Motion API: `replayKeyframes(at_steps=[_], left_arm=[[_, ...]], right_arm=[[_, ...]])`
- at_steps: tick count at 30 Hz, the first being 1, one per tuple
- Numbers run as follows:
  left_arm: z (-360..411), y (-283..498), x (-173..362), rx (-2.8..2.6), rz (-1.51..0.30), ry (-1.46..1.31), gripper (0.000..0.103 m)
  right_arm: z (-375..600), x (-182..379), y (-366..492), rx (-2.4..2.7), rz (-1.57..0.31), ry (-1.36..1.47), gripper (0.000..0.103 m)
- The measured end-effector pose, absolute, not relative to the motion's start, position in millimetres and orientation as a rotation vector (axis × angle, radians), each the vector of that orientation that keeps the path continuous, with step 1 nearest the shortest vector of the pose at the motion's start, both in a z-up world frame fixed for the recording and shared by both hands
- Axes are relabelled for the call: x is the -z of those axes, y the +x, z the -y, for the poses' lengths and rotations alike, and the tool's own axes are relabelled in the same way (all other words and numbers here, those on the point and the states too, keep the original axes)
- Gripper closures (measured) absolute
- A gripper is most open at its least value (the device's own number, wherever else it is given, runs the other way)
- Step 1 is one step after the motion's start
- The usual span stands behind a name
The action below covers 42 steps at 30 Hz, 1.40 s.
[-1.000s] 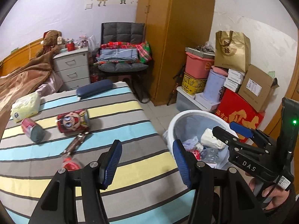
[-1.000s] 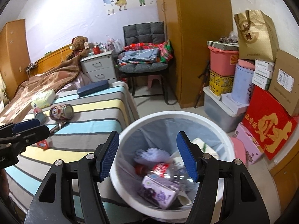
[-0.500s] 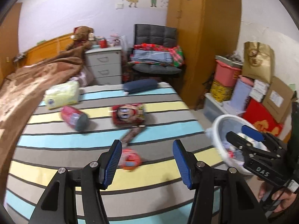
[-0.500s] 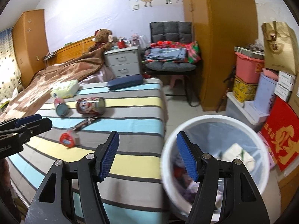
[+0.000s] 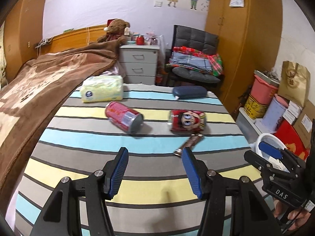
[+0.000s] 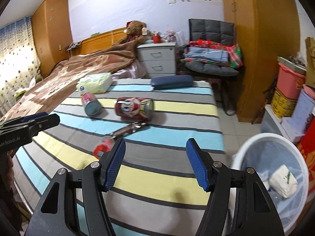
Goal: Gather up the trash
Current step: 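Reach left tool to the red can while right tool reaches the red plastic cup, then close left tool on the red soda can while right tool closes on the red plastic cup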
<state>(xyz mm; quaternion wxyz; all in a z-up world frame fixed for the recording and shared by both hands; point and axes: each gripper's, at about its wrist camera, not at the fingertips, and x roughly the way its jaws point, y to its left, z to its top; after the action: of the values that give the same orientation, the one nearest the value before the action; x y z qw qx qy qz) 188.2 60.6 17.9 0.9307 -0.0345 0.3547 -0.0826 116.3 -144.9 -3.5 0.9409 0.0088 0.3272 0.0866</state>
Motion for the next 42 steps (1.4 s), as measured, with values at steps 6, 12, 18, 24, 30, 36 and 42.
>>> replayKeyframes(at_steps=[6, 12, 18, 24, 30, 36, 42], left_arm=[[-81, 202, -10, 0.144, -0.744, -0.088, 0.047], [-96, 224, -2, 0.137, -0.772, -0.114, 0.041], [-102, 250, 3, 0.110, -0.784, -0.119, 0.039], [-105, 287, 5, 0.113, -0.795, -0.146, 0.039], [-111, 327, 16, 0.107, -0.849, -0.225, 0.039], [-103, 357, 30, 0.075, -0.891, -0.199, 0.039], [-97, 374, 44, 0.059, -0.919, -0.187, 0.039]], right_arm=[[123, 9, 125, -0.221, -0.697, 0.010, 0.038], [98, 19, 134, -0.316, -0.726, 0.008, 0.038], [81, 29, 147, -0.315, -0.771, -0.018, 0.038], [73, 34, 149, -0.284, -0.795, -0.070, 0.038], [75, 36, 150, -0.279, -0.826, -0.075, 0.038], [72, 36, 150, -0.287, -0.828, -0.087, 0.038], [73, 38, 154, -0.284, -0.840, -0.082, 0.042]])
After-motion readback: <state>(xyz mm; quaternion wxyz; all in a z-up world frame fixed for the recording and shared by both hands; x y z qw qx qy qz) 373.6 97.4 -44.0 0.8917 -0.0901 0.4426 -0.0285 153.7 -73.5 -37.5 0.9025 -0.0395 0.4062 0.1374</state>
